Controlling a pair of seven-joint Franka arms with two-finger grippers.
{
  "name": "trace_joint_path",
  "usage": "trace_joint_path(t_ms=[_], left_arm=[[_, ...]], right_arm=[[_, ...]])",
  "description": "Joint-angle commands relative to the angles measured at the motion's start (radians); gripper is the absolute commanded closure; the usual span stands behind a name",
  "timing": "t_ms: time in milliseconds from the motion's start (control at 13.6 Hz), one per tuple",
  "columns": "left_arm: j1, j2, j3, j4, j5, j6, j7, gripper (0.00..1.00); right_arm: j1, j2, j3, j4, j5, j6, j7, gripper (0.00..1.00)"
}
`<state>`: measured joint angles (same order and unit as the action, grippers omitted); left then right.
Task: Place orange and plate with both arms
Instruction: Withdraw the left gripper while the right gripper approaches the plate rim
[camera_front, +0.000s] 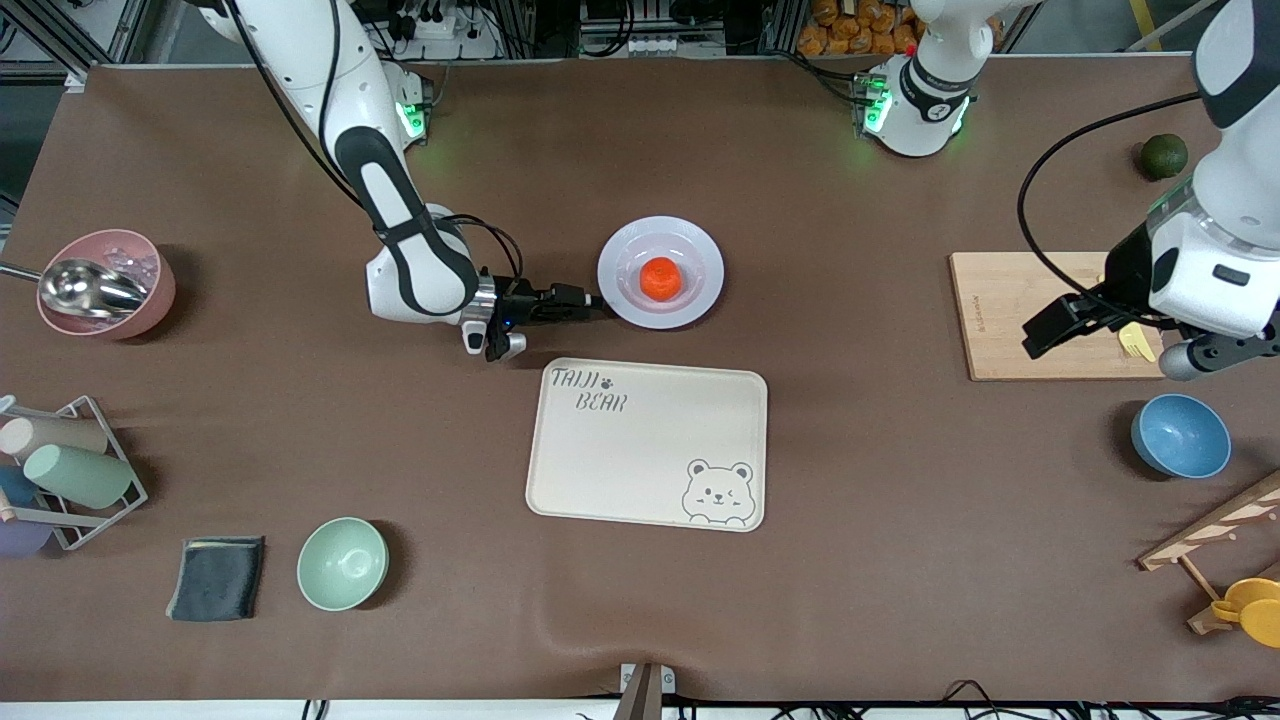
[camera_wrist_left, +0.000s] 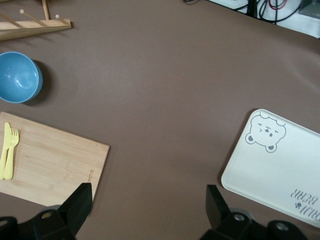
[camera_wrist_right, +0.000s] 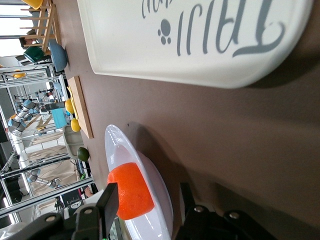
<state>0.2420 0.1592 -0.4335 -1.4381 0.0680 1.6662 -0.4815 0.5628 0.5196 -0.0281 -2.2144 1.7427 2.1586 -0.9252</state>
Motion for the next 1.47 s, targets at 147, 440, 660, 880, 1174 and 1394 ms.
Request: trace_joint_path(t_ms=[147,440,660,880,1174,1394], left_arm=[[-0.122,-0.070,0.222,-0.001,-0.074,-0.071,0.191,0.00],[-0.211,-0.093,0.372,-0.015,-0.076,-0.109,0.314,0.00],[-0.213,-0.098,0.372,-0.024,-0.076,-0.109,0.316,0.00],[-0.208,-0.099,0.345,-0.024,-0.076,-0.115,0.308,0.00],[-0.210,-0.095,0.311,-0.024,-0.066,-0.125,0.297,0.00],[-0.210,-0.098,0.302,-0.019,-0.065,-0.125,0.297,0.00]], right_arm=[[0.104,-0.009,-0.009,-0.013,0.138,0.072,-0.027,0.50],[0.140,-0.009,-0.009,-0.013,0.176,0.124,-0.035,0.57],[0.141,-0.009,-0.009,-0.013,0.181,0.124,-0.061,0.82],[0.140,-0.009,-0.009,-0.013,0.184,0.125,-0.069,1.00],[0.138,-0.018,-0.009,-0.008,0.231,0.115,-0.063,1.00],[0.140,-0.036,0.016,-0.005,0.336,0.102,-0.061,1.00]])
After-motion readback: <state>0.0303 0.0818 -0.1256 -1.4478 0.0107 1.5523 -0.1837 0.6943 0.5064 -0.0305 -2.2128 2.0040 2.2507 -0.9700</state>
